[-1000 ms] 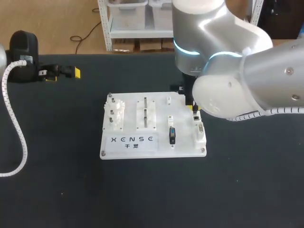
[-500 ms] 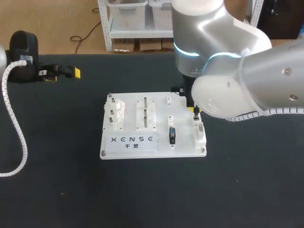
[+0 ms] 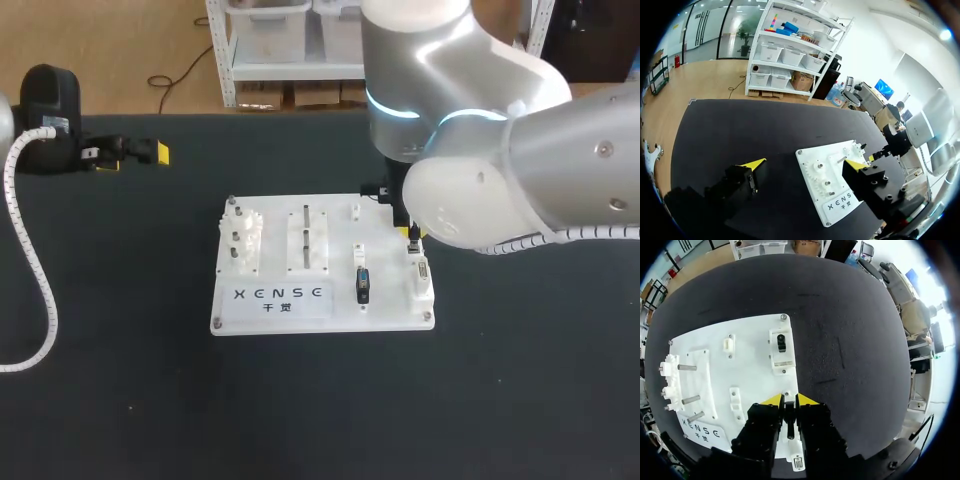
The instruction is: Insert the USB connector, Ethernet cable, and multi-pin plug into their matching sockets one by one.
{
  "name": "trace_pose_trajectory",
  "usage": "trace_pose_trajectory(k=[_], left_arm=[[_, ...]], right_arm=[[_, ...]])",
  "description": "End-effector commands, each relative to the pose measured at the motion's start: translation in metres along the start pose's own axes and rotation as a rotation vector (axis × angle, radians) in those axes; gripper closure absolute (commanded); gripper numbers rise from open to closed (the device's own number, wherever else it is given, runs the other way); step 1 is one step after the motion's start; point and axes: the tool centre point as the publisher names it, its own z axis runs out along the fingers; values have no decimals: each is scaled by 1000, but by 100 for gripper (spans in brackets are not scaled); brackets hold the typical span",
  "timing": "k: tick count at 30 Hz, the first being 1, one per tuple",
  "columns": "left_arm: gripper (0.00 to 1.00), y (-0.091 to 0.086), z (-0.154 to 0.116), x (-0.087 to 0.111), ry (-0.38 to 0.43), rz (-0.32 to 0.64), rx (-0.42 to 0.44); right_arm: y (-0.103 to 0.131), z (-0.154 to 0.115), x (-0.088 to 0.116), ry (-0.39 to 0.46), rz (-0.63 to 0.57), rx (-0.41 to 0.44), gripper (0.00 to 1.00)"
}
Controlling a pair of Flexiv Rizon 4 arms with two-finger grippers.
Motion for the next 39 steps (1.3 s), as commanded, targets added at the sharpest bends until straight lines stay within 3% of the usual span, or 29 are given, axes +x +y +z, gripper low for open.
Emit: trace_pose_trajectory(k=[1, 39], left_arm=[[0, 0, 0, 0, 0, 0, 0], [0, 0, 0, 0, 0, 0, 0]], right_arm=[[-3, 0, 3, -4, -1, -6, 100], [3, 3, -1, -23, -8, -15, 100]])
